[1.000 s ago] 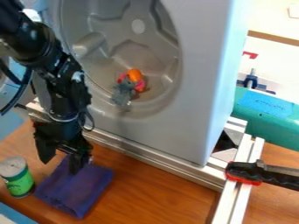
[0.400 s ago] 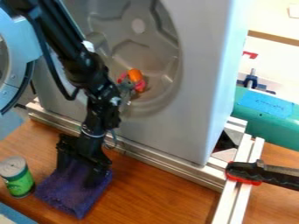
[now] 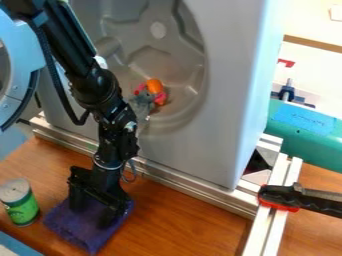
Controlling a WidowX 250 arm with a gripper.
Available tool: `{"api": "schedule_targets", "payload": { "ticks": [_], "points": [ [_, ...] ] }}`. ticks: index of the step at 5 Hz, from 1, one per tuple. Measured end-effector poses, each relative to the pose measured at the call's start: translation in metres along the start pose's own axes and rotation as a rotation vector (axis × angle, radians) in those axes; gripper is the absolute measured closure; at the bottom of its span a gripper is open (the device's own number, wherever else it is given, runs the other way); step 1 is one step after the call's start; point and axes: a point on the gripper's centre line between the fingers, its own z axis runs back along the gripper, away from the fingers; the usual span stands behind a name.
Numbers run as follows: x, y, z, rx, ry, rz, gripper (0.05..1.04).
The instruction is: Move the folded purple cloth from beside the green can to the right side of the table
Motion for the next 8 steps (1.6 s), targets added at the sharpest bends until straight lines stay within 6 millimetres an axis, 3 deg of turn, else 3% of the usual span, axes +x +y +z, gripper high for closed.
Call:
{"api": "schedule_targets", "payload": {
  "ticks": [1, 2, 3, 5, 6, 7, 8],
  "points": [
    [0.002, -0.023, 0.002, -0.051, -0.023, -0.065, 0.083],
    [0.003, -0.064, 0.007, -0.222, -0.12, -0.133, 0.082],
    [0.007, -0.119, 0.026, -0.323, -0.163, -0.223, 0.083],
    [0.013, -0.204, 0.05, -0.436, -0.155, -0.234, 0.083],
    [-0.014, -0.187, 0.044, -0.315, -0.098, -0.17, 0.083],
    [-0.025, -0.16, 0.076, -0.222, -0.17, -0.11, 0.083],
    [-0.035, -0.132, 0.092, -0.189, -0.198, -0.052, 0.083]
  ]
}}
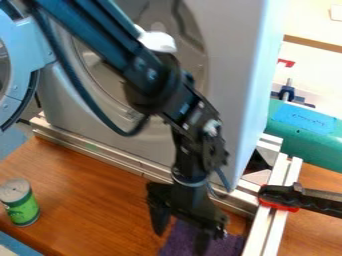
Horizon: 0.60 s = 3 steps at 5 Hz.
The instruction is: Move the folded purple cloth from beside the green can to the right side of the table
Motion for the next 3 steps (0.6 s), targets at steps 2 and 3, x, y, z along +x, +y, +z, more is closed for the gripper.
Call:
{"api": "schedule_targets", "payload": {
  "ticks": [2, 3],
  "points": [
    [-0.024, 0.062, 0.018, 0.008, 0.06, -0.016, 0.083],
    [-0.044, 0.11, 0.016, 0.046, 0.124, 0.031, 0.083]
  ]
}}
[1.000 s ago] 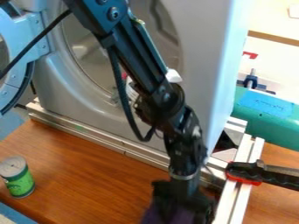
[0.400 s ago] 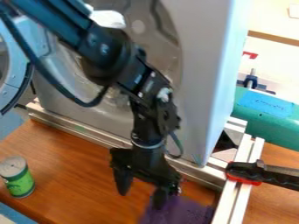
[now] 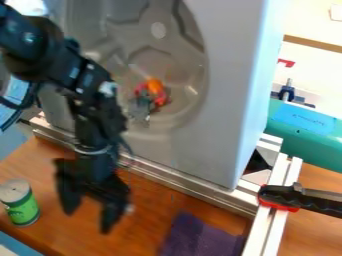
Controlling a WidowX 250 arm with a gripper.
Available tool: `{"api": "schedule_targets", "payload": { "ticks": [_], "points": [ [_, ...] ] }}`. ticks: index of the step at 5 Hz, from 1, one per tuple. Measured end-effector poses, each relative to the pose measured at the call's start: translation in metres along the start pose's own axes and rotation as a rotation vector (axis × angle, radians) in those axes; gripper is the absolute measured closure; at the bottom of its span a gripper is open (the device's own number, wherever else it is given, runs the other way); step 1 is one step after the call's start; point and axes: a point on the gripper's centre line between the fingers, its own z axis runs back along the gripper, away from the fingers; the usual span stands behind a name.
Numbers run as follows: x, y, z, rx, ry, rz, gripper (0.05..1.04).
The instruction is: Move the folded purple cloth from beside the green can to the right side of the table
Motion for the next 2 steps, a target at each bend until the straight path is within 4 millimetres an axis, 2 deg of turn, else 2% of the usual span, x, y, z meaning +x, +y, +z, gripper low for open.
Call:
{"api": "schedule_targets", "payload": {
  "ticks": [1, 2],
  "points": [
    [-0.014, 0.047, -0.007, -0.018, 0.058, 0.058, 0.083],
    [-0.024, 0.07, -0.003, 0.05, 0.071, 0.119, 0.083]
  ]
}}
